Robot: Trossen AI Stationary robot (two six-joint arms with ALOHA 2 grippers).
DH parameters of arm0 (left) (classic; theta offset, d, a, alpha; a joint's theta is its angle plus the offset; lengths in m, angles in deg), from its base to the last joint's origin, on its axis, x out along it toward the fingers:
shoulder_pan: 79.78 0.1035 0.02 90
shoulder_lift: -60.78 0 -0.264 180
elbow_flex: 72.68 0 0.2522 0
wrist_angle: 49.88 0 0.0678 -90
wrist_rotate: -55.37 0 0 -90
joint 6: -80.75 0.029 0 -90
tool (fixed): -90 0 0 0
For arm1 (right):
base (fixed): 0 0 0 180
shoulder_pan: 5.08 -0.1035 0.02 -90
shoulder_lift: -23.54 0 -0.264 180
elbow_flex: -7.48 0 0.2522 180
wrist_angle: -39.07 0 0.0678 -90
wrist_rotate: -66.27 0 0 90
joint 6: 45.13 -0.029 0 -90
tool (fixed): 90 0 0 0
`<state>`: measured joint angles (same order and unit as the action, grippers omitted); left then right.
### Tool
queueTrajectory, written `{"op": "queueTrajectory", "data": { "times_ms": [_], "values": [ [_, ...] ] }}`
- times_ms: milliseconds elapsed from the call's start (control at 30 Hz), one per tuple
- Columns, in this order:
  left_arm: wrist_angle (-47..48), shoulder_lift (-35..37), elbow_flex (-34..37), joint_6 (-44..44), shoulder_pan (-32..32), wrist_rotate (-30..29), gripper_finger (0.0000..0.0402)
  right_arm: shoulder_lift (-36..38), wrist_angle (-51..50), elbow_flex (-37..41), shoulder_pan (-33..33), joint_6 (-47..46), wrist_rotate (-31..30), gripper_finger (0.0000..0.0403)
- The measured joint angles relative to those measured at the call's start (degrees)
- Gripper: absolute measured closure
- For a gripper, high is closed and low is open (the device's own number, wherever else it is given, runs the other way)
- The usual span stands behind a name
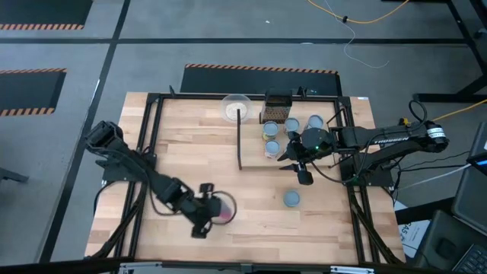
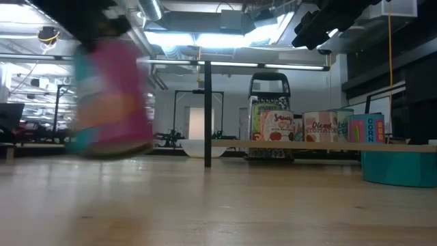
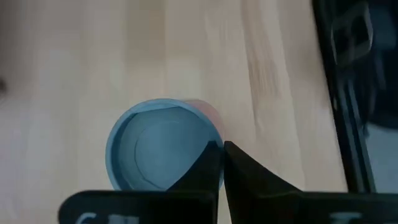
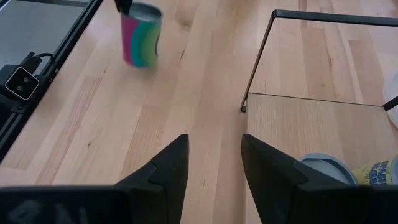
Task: Pick and place cans onto a shelf
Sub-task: Put the pink canned chicken soup on the shelf
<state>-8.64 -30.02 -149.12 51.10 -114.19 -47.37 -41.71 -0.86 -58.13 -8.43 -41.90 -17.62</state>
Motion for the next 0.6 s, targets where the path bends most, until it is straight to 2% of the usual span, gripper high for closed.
{"op": "queueTrajectory", "data": {
  "times_ms": [167, 267, 433, 600],
  "values": [
    [-8.31, 0.00, 0.00, 11.50, 6.06, 1.77, 0.0400, 0.00, 0.00, 0.00, 0.01, 0.00, 0.00, 0.0251],
    [-11.07, -0.21, -0.02, 15.20, 9.12, 2.89, 0.0400, 0.00, 0.00, 0.00, 0.01, 0.00, 0.00, 0.0251],
    [-15.17, -2.94, -0.07, 17.18, 12.62, 3.58, 0.0400, 0.00, 0.11, -0.02, 0.01, 0.00, -0.01, 0.0251],
    [-15.26, -5.66, -0.06, 16.63, 13.73, 2.91, 0.0401, 0.00, 0.24, -0.04, 0.00, 0.02, -0.02, 0.0251]
  ]
}}
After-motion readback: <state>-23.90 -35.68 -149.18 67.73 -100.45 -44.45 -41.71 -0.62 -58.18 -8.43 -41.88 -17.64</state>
